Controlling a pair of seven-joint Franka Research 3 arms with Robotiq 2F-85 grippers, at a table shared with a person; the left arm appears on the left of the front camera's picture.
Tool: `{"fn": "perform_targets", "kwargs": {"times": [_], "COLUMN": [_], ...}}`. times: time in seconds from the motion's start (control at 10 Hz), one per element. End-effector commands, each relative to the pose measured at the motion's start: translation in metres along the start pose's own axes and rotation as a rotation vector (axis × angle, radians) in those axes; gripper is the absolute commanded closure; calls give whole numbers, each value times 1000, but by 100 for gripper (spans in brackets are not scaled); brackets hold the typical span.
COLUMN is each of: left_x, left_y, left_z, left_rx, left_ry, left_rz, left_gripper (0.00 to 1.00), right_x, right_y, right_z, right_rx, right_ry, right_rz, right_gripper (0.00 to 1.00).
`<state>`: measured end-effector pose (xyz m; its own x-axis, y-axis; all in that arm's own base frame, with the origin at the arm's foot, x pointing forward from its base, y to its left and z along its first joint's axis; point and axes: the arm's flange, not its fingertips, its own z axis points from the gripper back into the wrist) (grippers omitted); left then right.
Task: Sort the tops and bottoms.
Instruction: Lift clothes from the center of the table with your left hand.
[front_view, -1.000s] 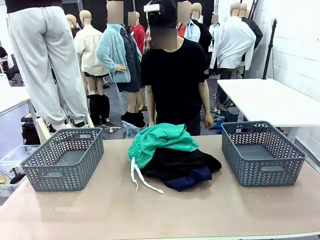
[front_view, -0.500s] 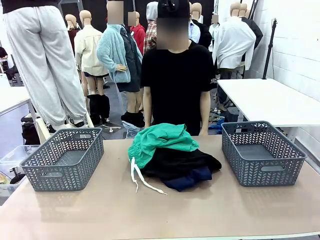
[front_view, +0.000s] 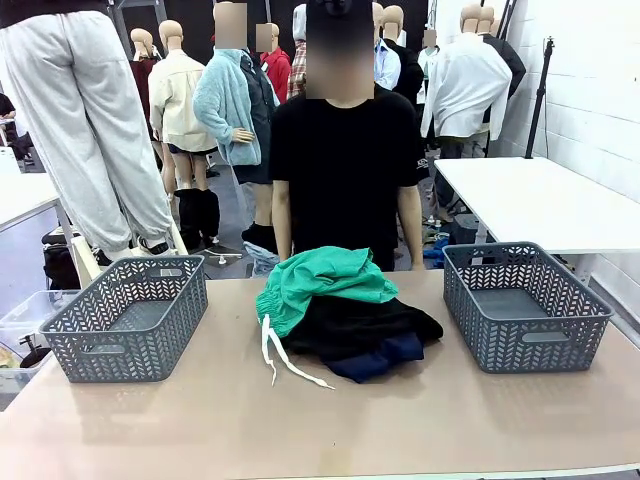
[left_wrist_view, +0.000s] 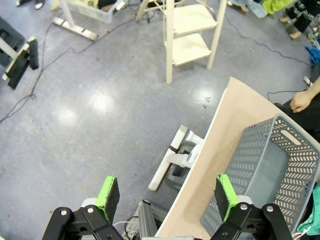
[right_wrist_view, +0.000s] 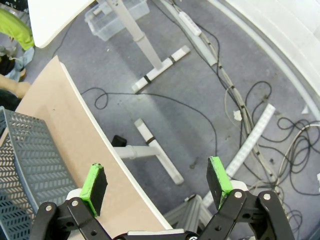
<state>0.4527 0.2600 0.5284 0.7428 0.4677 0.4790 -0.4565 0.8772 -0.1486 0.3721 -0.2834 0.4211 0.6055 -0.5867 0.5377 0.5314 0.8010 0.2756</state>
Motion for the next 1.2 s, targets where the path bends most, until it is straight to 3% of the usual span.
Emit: {"fn": "perform_targets", "kwargs": {"times": [0.0, 0.4, 0.5, 0.8, 0.9, 1.1], "left_x": [1, -22, -41, -114, -135, -167], "left_y": [-15, -124, -164, -268, -291, -328], "left_z": [11, 88, 98, 62, 42, 27], "left_rx": [-20, -200, -233, -194, -171, -251], "left_ry": [-30, -248, -265, -70, -32, 37], "left_rz": [-50, -451, -632, -1051, -1136, -1201], "left_gripper": [0, 0, 0, 0, 0, 0], "right_x": [-4, -4, -4, -4, -4, -4], "right_y": [1, 1, 1, 1, 1, 1], "right_z": [3, 3, 3, 3, 3, 3], "right_rx": [-8, -8, -8, -8, -8, -8], "right_ry": [-8, -8, -8, -8, -8, -8], "right_rz": [19, 19, 19, 19, 19, 19], "right_gripper": [0, 0, 0, 0, 0, 0]}}
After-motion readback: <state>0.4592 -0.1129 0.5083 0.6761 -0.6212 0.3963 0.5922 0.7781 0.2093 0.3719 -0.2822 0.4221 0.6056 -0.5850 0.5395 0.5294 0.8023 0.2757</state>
